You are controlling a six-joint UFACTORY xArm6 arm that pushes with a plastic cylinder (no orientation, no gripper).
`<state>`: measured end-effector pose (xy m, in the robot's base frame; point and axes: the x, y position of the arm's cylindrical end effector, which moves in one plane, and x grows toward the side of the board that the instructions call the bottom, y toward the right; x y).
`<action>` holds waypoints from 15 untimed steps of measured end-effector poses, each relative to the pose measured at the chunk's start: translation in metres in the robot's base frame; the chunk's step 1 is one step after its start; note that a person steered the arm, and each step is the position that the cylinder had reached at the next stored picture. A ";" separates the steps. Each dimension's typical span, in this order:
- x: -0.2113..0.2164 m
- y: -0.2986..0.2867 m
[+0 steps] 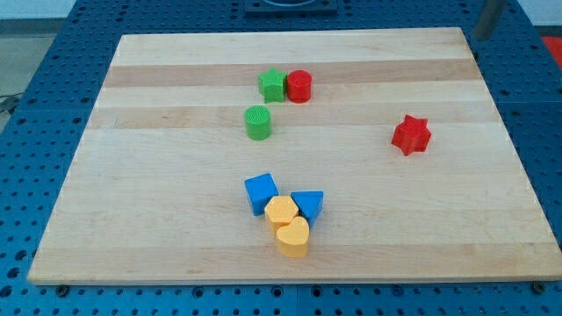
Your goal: Place the red star right to the yellow heart
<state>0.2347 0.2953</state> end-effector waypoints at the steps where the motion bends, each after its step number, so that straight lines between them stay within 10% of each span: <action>1: 0.052 -0.059; 7: 0.155 -0.107; 10: 0.137 -0.150; 15: 0.262 -0.111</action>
<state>0.4967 0.1839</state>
